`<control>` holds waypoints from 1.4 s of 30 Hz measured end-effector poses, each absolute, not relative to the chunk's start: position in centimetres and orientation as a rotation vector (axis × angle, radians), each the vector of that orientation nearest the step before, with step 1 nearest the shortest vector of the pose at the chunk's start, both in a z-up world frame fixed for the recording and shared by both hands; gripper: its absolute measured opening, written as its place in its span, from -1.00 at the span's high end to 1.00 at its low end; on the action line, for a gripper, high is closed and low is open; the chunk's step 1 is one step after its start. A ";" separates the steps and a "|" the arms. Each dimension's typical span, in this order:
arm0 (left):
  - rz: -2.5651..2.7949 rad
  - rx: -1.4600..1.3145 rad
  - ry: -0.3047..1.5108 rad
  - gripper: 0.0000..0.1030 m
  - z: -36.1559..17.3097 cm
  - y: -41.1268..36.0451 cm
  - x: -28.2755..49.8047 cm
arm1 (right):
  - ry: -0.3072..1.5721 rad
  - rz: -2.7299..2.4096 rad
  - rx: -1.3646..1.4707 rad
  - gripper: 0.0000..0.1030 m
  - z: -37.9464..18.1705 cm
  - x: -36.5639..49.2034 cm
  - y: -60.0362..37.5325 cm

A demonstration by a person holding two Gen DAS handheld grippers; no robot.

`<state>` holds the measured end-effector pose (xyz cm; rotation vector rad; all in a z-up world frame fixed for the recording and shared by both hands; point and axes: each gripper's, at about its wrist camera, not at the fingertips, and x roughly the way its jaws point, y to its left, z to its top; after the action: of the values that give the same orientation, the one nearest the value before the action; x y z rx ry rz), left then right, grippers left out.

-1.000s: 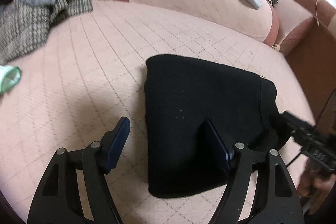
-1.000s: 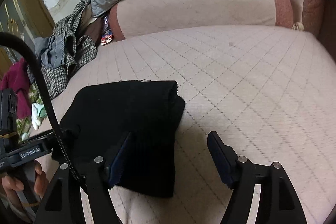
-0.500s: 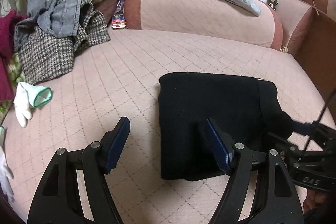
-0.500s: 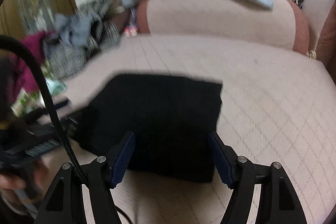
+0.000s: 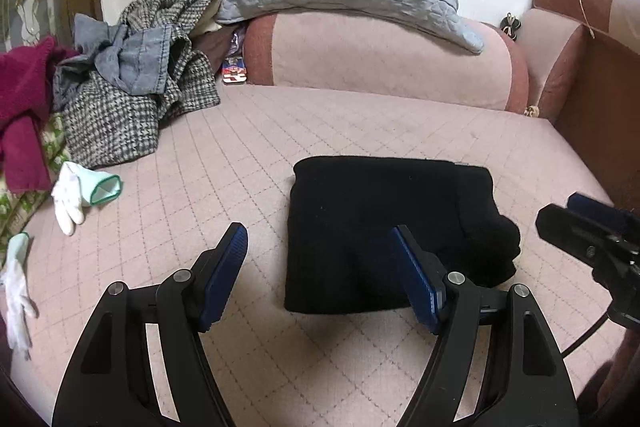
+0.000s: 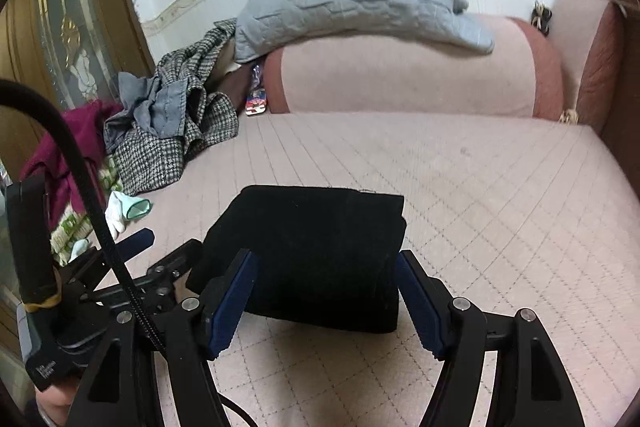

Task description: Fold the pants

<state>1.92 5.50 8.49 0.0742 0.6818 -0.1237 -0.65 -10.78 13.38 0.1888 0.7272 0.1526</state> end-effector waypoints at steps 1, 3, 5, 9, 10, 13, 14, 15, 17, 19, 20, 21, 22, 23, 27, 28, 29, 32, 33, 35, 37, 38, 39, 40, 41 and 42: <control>-0.117 0.074 0.685 -0.45 8.4 5.5 1.7 | 0.720 0.144 0.168 -0.35 13.5 -1.0 -10.6; -0.111 0.057 0.685 -0.45 8.3 5.7 1.3 | 0.708 0.139 0.146 -0.35 13.5 -1.5 -10.3; -0.115 0.028 0.689 -0.45 8.2 6.0 0.8 | 0.701 0.142 0.148 -0.35 13.5 -2.0 -10.4; -0.119 0.031 0.664 -0.45 8.6 5.9 0.2 | 0.709 0.142 0.161 -0.35 13.2 -2.6 -10.6; -0.110 0.048 0.651 -0.45 8.7 5.8 0.0 | 0.711 0.142 0.162 -0.35 13.2 -2.8 -10.6; -0.104 0.066 0.644 -0.45 8.8 5.8 -0.2 | 0.711 0.141 0.168 -0.35 13.0 -3.3 -10.6; -0.103 0.059 0.644 -0.45 8.8 5.8 -0.3 | 0.708 0.140 0.171 -0.35 12.9 -3.6 -10.5; -0.105 0.051 0.647 -0.45 8.8 5.9 -0.4 | 0.706 0.140 0.174 -0.35 12.9 -3.7 -10.5; -0.115 0.028 0.653 -0.45 8.7 6.1 -0.7 | 0.709 0.143 0.180 -0.35 12.8 -4.0 -10.5; -0.112 0.025 0.653 -0.45 8.6 6.2 -1.0 | 0.713 0.140 0.179 -0.35 12.6 -4.2 -10.2; -0.110 0.028 0.651 -0.45 8.6 6.1 -1.2 | 0.715 0.141 0.179 -0.35 12.5 -4.3 -10.2; -0.109 0.031 0.649 -0.45 8.6 6.1 -1.3 | 0.716 0.141 0.179 -0.35 12.4 -4.4 -10.2; -0.108 0.036 0.648 -0.45 8.6 6.1 -1.3 | 0.719 0.143 0.180 -0.35 12.3 -4.4 -10.2; -0.107 0.037 0.648 -0.45 8.6 6.0 -1.3 | 0.722 0.143 0.180 -0.35 12.3 -4.5 -10.3; -0.107 0.033 0.654 -0.45 8.4 6.3 -1.3 | 0.735 0.137 0.182 -0.35 12.0 -4.8 -10.3; -0.108 0.032 0.655 -0.45 8.4 6.3 -1.3 | 0.738 0.135 0.183 -0.35 12.0 -4.8 -10.3; -0.108 0.033 0.655 -0.45 8.4 6.3 -1.3 | 0.738 0.133 0.184 -0.35 12.0 -4.9 -10.3; -0.110 0.040 0.650 -0.45 8.4 6.3 -1.4 | 0.741 0.134 0.184 -0.35 11.9 -4.9 -10.3; -0.110 0.043 0.650 -0.45 8.4 6.2 -1.4 | 0.741 0.136 0.181 -0.35 11.9 -4.9 -10.4; -0.116 0.049 0.650 -0.45 8.3 6.1 -1.5 | 0.747 0.137 0.178 -0.35 11.8 -4.8 -10.4; -0.116 0.052 0.650 -0.45 8.3 6.0 -1.6 | 0.750 0.139 0.187 -0.35 11.7 -4.9 -10.4; -0.117 0.054 0.650 -0.45 8.3 6.0 -1.6 | 0.751 0.138 0.191 -0.35 11.7 -4.9 -10.4; -0.117 0.055 0.650 -0.45 8.3 6.0 -1.5 | 0.751 0.136 0.193 -0.35 11.7 -5.0 -10.3; -0.116 0.053 0.651 -0.45 8.3 5.9 -1.6 | 0.750 0.134 0.193 -0.35 11.7 -5.0 -10.3; -0.118 0.052 0.652 -0.45 8.3 5.9 -1.6 | 0.750 0.133 0.195 -0.35 11.6 -5.0 -10.3; -0.118 0.051 0.654 -0.45 8.2 5.9 -1.6 | 0.749 0.134 0.196 -0.35 11.6 -5.0 -10.4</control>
<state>-1.56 5.95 8.23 0.0511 0.6540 -0.1184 -5.05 -10.38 11.64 0.1956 0.7494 0.1341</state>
